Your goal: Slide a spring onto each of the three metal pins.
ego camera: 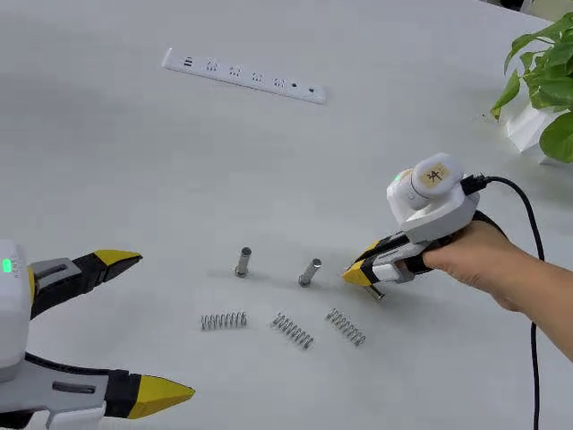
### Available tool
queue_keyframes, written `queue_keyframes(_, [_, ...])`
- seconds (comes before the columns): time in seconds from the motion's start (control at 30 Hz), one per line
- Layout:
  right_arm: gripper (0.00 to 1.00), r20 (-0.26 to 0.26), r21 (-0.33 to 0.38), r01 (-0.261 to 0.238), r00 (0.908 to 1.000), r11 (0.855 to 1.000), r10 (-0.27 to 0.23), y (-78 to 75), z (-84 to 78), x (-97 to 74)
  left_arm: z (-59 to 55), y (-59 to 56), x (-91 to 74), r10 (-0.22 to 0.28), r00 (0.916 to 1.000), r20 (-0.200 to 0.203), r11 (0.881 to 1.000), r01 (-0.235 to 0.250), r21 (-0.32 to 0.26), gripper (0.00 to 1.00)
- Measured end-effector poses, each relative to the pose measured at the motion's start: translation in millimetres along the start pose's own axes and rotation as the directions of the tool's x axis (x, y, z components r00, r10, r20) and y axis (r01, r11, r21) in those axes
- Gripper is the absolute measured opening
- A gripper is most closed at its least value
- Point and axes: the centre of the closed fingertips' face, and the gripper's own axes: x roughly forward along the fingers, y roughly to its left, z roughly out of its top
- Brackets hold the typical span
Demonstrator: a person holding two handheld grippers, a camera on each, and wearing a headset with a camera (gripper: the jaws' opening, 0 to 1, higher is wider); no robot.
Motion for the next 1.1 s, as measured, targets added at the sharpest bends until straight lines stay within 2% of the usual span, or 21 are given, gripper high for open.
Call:
queue_keyframes(0.33, [0.05, -0.006, -0.002, 0.002, 1.0, 1.0, -0.002, -1.9, 0.5, 2.3, -1.3, 0.9, -0.2, -0.001, 1.0, -0.002, 1.0, 0.001, -0.003, 0.93])
queue_keyframes(0.93, [0.04, -0.002, 0.004, 0.011, 0.9999, 1.0, -0.011, -0.3, -0.3, 1.2, 1.1, -2.2, 1.1, -0.008, 1.0, 0.0, 1.0, 0.008, -0.001, 0.91])
queue_keyframes(1.1, [0.03, 0.017, 0.01, 0.017, 0.9997, 1.0, -0.017, -0.4, -0.2, -3.5, 0.6, -2.6, 1.4, -0.009, 1.0, -0.003, 1.0, 0.009, 0.0, 0.92])
